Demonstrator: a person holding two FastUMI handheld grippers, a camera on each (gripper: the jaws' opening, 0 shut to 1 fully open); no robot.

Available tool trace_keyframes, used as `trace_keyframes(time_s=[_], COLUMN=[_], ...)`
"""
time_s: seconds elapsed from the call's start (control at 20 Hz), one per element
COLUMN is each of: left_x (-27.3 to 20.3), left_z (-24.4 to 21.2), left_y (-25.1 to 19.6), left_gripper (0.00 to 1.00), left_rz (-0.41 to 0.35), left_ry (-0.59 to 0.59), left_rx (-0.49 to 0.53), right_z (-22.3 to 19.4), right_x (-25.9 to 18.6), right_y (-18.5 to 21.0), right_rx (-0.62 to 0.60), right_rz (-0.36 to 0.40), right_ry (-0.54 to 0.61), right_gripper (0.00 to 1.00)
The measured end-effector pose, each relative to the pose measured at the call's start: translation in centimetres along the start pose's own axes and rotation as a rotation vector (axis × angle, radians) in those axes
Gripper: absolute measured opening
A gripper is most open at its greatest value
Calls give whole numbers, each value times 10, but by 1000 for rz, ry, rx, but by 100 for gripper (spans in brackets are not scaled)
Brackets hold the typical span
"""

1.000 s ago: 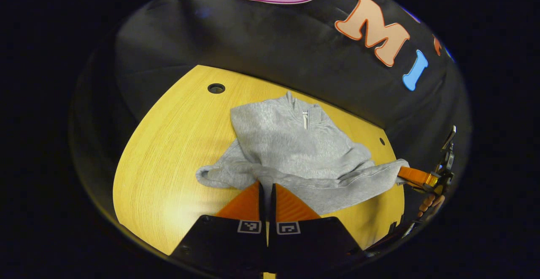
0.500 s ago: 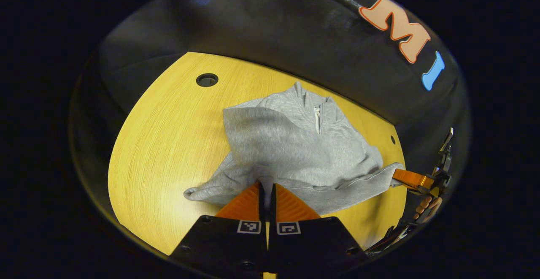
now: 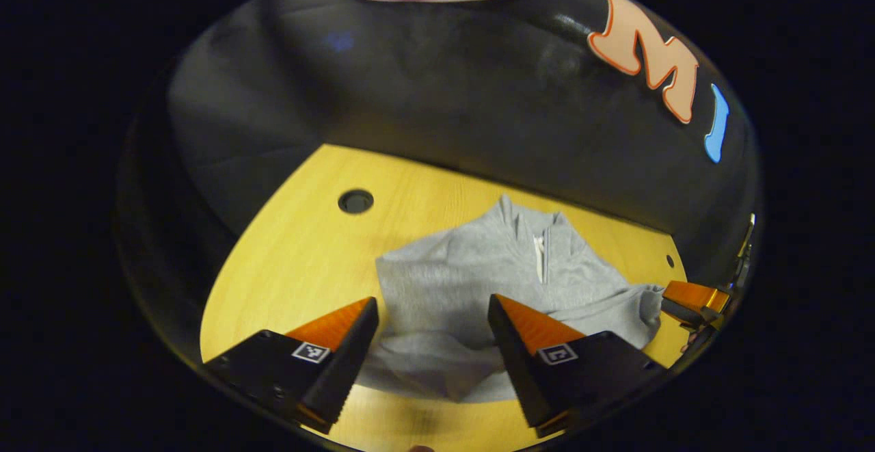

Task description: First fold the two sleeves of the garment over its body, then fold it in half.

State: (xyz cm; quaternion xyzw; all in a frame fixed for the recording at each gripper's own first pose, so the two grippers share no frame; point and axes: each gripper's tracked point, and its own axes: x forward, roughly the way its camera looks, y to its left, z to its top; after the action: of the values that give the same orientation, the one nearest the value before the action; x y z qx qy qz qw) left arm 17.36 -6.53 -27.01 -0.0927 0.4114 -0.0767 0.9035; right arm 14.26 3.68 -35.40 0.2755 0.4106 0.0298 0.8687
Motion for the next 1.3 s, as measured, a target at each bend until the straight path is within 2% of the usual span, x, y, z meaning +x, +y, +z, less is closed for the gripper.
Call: trace_keyframes(time_s=[0.05, 0.25, 0.3, 0.4, 0.45, 0.5, 0.6, 0.75, 1.0, 1.3], left_x=[-9, -54, -68, -97, -112, -126, -158, -201, -255, -305], left_z=[14, 61, 69, 70, 63, 58, 41, 21, -11, -22], left_y=[0, -10, -15, -25, -33, -39, -46, -48, -56, -37], left_gripper=[96, 96, 95, 95, 95, 95, 95, 94, 96, 95], left_rz=[19, 76, 80, 88, 90, 90, 110, 159, 151, 128], left_ry=[-55, -267, -311, -359, -373, -389, -421, -501, -567, -652], left_rx=[25, 150, 178, 195, 183, 171, 161, 211, 221, 217], right_z=[10, 40, 48, 60, 64, 68, 71, 59, 33, 11], right_x=[-7, -58, -74, -105, -122, -140, -173, -208, -266, -301], right_y=[1, 5, 8, 15, 16, 17, 18, 28, 46, 61], right_rx=[-44, -195, -229, -306, -344, -379, -448, -536, -574, -499], right_rz=[-2, -9, -5, 8, 14, 20, 36, 60, 90, 64], right_ry=[-48, -203, -242, -319, -355, -392, -459, -525, -612, -647], right_gripper=[92, 92, 97, 98, 93, 97, 97, 97, 98, 98])
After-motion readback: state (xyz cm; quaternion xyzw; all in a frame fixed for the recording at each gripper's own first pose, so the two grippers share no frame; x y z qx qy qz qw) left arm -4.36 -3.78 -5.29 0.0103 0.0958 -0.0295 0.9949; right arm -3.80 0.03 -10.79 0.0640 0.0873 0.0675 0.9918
